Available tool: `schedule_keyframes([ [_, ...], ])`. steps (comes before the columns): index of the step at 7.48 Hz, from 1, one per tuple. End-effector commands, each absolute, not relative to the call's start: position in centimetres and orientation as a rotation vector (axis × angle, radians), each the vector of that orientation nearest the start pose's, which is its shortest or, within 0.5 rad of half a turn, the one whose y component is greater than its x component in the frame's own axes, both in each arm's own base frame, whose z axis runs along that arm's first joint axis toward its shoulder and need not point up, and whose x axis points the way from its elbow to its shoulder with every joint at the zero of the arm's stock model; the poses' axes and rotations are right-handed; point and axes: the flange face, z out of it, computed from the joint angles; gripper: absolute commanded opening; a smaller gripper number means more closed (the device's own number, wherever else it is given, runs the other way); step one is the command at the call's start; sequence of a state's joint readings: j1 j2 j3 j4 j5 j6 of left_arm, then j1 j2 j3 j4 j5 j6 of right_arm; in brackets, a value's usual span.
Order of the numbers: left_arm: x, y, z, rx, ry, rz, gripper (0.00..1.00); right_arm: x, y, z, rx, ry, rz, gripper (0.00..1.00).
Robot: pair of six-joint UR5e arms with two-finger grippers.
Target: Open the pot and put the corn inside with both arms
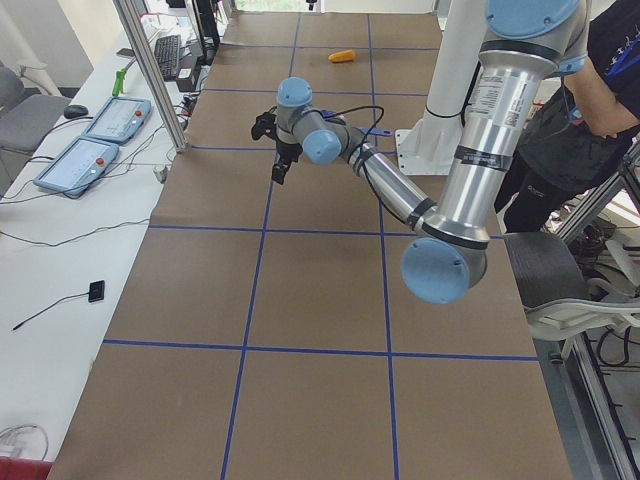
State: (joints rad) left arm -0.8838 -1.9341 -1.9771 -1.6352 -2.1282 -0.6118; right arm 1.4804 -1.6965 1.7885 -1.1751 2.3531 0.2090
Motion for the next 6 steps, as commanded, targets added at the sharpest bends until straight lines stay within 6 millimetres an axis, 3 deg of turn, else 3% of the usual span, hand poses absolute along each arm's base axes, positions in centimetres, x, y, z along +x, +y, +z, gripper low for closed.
schedule_keyframes([
  [1, 39.0, -45.2, 17.6, 0.269, 0.889, 0.300, 1.00, 2.1, -46.2, 56.5, 0.341, -0.826, -0.080, 1.00],
  [4, 48.1, -46.0, 9.8, 0.226, 0.911, 0.247, 1.00, 2.2, -46.1, 56.6, 0.339, -0.824, -0.078, 1.00],
  [6, 53.5, -43.8, 6.7, 0.200, 0.907, 0.236, 1.00, 2.2, -46.0, 56.7, 0.336, -0.826, -0.075, 1.00],
])
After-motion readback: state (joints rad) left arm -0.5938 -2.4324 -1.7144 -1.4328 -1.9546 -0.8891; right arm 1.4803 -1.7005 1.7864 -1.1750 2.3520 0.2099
